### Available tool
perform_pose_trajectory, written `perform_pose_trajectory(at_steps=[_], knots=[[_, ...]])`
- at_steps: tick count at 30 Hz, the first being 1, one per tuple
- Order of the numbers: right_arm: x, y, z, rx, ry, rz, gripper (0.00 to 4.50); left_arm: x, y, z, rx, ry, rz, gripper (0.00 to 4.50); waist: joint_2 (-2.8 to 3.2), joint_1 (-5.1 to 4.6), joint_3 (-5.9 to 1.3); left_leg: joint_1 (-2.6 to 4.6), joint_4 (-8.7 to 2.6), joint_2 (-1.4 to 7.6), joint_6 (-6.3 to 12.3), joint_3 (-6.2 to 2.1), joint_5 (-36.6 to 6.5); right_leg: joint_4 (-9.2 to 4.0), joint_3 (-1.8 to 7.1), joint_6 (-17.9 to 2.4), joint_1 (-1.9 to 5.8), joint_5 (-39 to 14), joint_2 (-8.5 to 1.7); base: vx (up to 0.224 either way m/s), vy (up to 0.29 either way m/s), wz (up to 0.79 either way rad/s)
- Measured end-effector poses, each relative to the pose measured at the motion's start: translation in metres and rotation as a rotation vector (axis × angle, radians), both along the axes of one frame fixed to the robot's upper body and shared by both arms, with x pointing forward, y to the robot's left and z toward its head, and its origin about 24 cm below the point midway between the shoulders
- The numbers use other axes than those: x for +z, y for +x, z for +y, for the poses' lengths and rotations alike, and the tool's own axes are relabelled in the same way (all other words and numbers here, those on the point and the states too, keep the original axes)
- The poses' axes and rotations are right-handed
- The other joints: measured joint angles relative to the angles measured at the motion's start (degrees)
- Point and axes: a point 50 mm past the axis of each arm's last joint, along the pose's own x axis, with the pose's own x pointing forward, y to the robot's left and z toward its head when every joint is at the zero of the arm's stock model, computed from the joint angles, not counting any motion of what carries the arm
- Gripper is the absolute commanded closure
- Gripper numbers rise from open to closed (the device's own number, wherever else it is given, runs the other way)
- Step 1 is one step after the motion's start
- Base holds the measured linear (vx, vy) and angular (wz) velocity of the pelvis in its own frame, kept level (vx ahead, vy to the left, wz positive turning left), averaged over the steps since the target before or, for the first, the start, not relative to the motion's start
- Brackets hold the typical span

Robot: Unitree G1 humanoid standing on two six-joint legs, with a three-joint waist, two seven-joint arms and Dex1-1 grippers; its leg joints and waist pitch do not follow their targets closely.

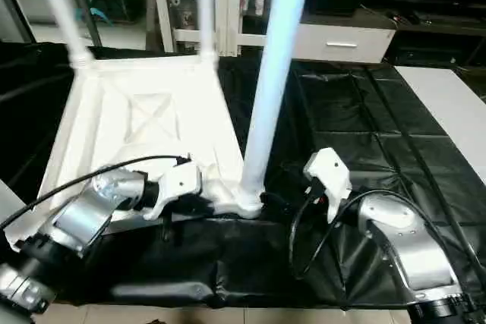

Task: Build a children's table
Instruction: Rotate leg to tighten

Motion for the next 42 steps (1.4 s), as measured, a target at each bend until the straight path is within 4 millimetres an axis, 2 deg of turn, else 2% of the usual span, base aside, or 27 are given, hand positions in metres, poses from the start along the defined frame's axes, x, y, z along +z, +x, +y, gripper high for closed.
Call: perform_pose_trajectory(at_steps=[6, 8, 12, 21, 28, 34, 39, 40, 42], knots=[[0.000, 0.000, 0.000, 0.000, 0.000, 0.000, 0.54, -0.001, -0.001, -0.003, -0.005, -0.012, -0.003, 4.47, -0.03, 0.02, 0.02, -0.01, 0.00, 0.00, 0.00, 0.06, 0.00, 0.00, 0.04, 0.02, 0.01, -0.01, -0.01, 0.000, 0.000, 0.00], [0.000, 0.000, 0.000, 0.005, 0.000, 0.001, 0.54, -0.001, -0.001, -0.007, 0.012, -0.024, 0.001, 4.03, -0.03, 0.09, 0.02, -0.03, 0.01, 0.01, 0.01, 0.10, 0.01, 0.00, 0.07, 0.02, 0.03, -0.01, -0.02, 0.000, 0.000, 0.00], [0.000, 0.000, 0.000, 0.011, 0.000, 0.001, 0.54, -0.003, -0.001, -0.006, 0.010, -0.002, -0.002, 4.03, -0.05, -0.23, 0.04, 0.00, 0.02, 0.01, 0.01, 0.24, 0.01, 0.00, 0.21, 0.03, 0.00, -0.01, -0.02, 0.000, 0.000, 0.00], [-0.001, 0.000, -0.001, 0.012, -0.001, 0.006, 0.54, -0.003, -0.001, -0.005, 0.005, 0.008, -0.009, 4.03, -0.03, -0.23, 0.03, 0.00, 0.00, 0.03, 0.01, 0.26, 0.01, 0.00, 0.21, 0.06, -0.02, -0.03, -0.02, 0.000, 0.000, 0.00], [0.000, -0.001, -0.002, 0.044, -0.008, 0.016, 0.54, -0.003, -0.001, -0.006, -0.005, -0.004, -0.020, 4.45, -0.02, -0.19, 0.04, 0.00, 0.00, 0.03, 0.01, 0.28, 0.01, 0.00, 0.22, 0.06, -0.01, -0.04, -0.03, 0.000, 0.000, 0.00], [0.000, -0.005, -0.003, 0.130, -0.031, 0.048, 0.54, -0.002, -0.002, -0.005, -0.042, -0.027, -0.032, 4.45, 0.01, -0.23, 0.02, 0.00, -0.07, 0.08, 0.01, 0.29, 0.00, 0.01, 0.19, 0.15, -0.05, -0.09, 0.00, 0.000, 0.000, 0.00], [-0.007, 0.004, -0.001, 0.122, -0.017, 0.063, 0.54, -0.003, -0.007, -0.004, -0.093, -0.039, -0.019, 4.45, 0.30, 0.00, -0.04, -0.04, -0.07, 0.09, 0.02, 0.48, 0.01, 0.02, 0.20, 0.14, -0.08, -0.12, -0.09, 0.000, 0.000, 0.00], [-0.009, 0.004, 0.000, 0.133, -0.009, 0.072, 0.28, -0.003, -0.007, -0.004, -0.096, -0.038, -0.019, 4.50, 0.31, -0.04, -0.05, -0.03, -0.06, 0.10, 0.03, 0.50, 0.01, 0.03, 0.20, 0.14, -0.08, -0.12, -0.09, 0.000, 0.000, 0.00], [-0.011, 0.005, 0.003, 0.137, 0.009, 0.083, 0.21, -0.003, -0.007, -0.003, -0.096, -0.037, -0.019, 4.50, 0.30, -0.11, -0.04, -0.03, -0.05, 0.10, 0.03, 0.51, 0.01, 0.04, 0.21, 0.14, -0.07, -0.12, -0.09, 0.000, 0.000, 0.00]])
